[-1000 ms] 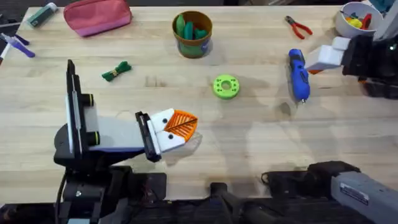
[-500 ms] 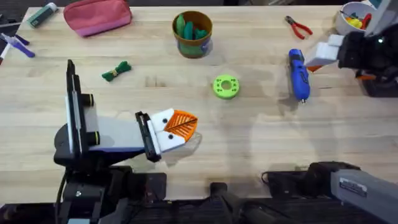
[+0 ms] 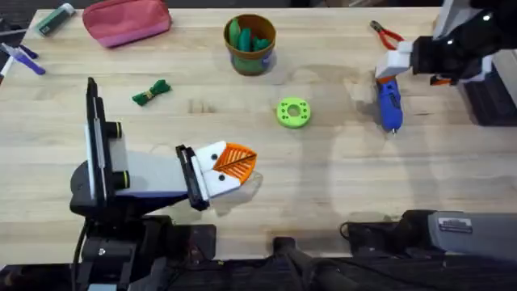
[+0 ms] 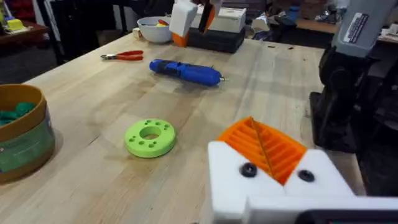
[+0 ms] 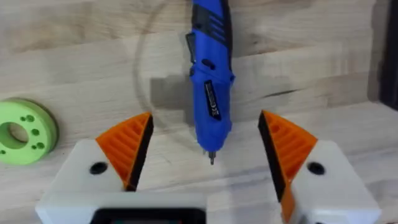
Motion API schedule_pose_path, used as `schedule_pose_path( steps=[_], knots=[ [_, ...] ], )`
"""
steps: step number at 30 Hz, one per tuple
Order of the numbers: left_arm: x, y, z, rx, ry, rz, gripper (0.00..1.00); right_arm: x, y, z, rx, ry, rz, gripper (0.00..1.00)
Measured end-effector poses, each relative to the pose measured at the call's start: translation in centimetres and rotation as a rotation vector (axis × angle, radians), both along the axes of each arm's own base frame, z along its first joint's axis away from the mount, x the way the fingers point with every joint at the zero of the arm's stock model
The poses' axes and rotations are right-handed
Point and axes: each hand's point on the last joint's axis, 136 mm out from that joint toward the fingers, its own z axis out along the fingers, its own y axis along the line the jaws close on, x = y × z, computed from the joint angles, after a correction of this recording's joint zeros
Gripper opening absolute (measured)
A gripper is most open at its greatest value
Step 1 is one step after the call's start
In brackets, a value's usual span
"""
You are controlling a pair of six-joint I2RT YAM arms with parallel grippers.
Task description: Pick up the gripper from the table and insert it into the empty holder that is missing its gripper. Then pick up a screw, insert it into the mounting hole, and use the screwdriver to tighten it. Finally, clean up the table by picking up the vegetable and placing it into the bucket.
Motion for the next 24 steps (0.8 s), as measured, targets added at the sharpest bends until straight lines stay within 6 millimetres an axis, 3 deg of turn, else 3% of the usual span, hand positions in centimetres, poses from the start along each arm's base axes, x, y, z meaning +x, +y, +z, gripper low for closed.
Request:
schedule_pose_path(
  steps=[24],
  knots=[
    [0.0,0.0,0.0,0.0,0.0,0.0,0.021,4.5,-0.7,-7.1,-0.012,0.101,0.08,0.994]
  ],
)
